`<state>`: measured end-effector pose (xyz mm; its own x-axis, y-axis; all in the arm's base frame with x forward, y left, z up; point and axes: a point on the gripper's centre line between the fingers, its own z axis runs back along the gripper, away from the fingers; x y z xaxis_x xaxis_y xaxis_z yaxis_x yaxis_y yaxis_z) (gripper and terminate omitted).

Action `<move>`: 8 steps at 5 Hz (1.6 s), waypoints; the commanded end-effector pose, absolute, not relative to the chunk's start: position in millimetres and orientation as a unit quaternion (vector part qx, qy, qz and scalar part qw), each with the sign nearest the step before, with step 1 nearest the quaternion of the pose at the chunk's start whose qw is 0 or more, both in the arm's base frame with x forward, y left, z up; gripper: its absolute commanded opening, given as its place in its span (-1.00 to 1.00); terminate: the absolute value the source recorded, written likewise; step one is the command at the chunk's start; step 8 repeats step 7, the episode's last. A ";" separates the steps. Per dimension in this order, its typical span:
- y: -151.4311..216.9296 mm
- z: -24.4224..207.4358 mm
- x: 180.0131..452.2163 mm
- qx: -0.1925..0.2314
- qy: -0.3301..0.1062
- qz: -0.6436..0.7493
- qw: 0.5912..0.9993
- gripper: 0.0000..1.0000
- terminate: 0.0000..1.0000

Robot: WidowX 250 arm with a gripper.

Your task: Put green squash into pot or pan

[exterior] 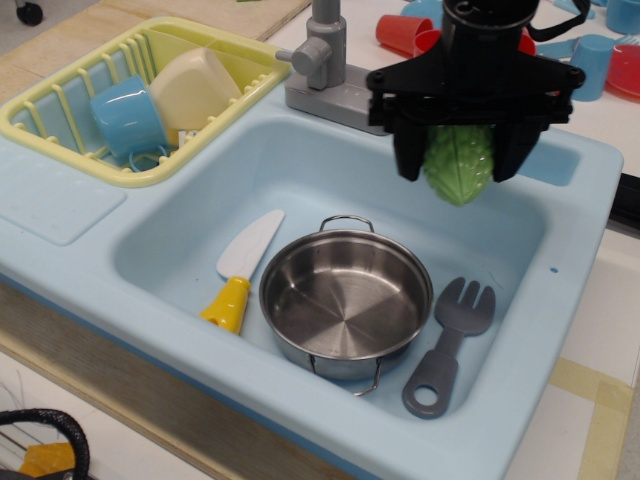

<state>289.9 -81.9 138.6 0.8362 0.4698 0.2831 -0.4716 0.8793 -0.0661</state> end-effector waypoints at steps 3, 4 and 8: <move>-67.0 135.4 242.4 0.022 -0.148 0.331 0.931 -1.00 -1.00; -68.8 132.8 244.8 0.008 -0.141 0.324 0.936 1.00 -1.00; -68.8 132.8 244.8 0.008 -0.141 0.324 0.936 1.00 1.00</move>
